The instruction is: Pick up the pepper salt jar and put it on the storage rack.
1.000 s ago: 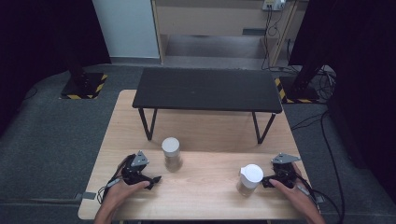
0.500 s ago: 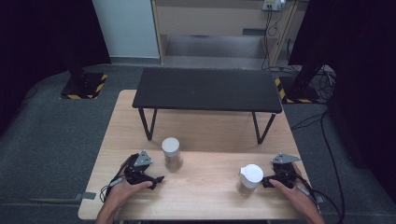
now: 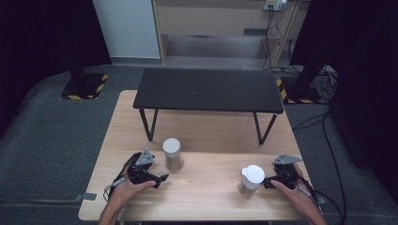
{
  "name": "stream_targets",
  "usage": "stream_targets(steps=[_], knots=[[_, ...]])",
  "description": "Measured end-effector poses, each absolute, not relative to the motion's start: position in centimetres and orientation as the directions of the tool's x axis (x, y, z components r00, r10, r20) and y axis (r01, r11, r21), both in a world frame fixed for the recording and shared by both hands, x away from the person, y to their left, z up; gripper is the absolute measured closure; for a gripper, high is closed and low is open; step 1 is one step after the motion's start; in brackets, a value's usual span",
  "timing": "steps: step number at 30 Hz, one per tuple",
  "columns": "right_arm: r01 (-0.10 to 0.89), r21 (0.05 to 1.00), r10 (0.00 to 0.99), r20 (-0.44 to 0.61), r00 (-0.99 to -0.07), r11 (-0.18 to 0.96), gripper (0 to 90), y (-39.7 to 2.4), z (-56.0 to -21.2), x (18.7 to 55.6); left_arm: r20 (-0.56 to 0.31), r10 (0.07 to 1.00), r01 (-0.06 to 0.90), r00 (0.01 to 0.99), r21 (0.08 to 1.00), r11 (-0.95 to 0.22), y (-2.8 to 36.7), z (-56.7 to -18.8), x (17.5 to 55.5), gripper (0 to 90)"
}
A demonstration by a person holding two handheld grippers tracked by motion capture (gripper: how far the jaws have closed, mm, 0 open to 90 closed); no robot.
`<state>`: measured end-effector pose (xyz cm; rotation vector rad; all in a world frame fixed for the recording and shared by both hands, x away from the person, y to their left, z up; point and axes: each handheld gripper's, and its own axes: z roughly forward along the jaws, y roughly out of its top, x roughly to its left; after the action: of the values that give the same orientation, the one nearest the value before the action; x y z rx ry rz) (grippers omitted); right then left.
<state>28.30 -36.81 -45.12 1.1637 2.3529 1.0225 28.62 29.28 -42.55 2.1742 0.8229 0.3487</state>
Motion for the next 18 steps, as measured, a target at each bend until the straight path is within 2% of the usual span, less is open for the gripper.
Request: stream_targets(steps=[18], knots=[[0.557, 0.722, 0.789, 0.026, -0.614, 0.41, 1.4, -36.79, -45.11, 28.28, -0.023, 0.665, 0.425, 0.747, 0.785, -0.451, 28.69, -42.37, 28.45, 1.6]])
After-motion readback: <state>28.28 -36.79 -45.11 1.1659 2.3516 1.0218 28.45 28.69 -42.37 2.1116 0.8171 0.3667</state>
